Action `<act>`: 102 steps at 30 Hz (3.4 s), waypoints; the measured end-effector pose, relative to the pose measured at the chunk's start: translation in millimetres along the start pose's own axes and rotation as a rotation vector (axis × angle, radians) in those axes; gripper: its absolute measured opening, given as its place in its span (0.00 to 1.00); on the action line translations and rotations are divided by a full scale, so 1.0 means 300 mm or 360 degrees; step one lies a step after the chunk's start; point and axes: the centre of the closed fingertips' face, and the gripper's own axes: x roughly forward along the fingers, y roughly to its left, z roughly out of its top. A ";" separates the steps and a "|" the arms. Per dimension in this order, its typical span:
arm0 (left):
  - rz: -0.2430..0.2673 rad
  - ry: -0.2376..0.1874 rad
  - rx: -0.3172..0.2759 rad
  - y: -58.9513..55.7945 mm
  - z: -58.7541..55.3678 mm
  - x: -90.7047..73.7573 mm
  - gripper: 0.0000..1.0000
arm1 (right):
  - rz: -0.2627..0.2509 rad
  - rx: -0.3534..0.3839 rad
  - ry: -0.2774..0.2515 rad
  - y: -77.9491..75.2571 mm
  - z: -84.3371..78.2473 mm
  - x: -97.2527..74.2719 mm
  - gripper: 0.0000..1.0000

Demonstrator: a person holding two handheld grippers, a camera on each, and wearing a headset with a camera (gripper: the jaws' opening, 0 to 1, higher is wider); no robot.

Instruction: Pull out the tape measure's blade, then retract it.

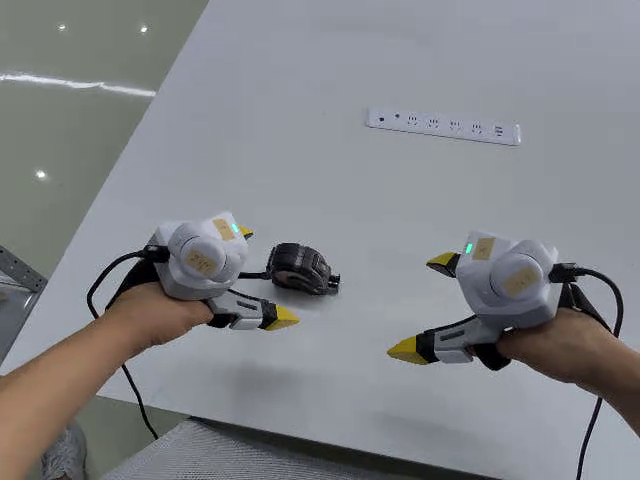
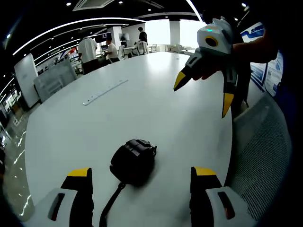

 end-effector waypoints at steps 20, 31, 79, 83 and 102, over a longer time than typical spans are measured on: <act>-0.0121 0.0098 0.0237 0.011 0.009 0.116 0.74 | 0.0155 -0.0229 0.0052 -0.016 0.030 0.186 0.65; -0.0164 0.0122 0.0315 0.023 0.005 0.159 0.68 | 0.0141 -0.0291 0.0049 -0.050 0.034 0.274 0.54; -0.0334 0.0294 0.0778 0.045 -0.035 0.265 0.39 | 0.0228 -0.0367 0.0031 -0.091 0.034 0.466 0.22; -0.0337 0.0303 0.0798 0.043 -0.038 0.263 0.36 | 0.0231 -0.0372 0.0035 -0.091 0.031 0.472 0.20; -0.0359 0.0319 0.0797 0.037 -0.030 0.251 0.32 | 0.0228 -0.0402 0.0039 -0.087 0.025 0.475 0.13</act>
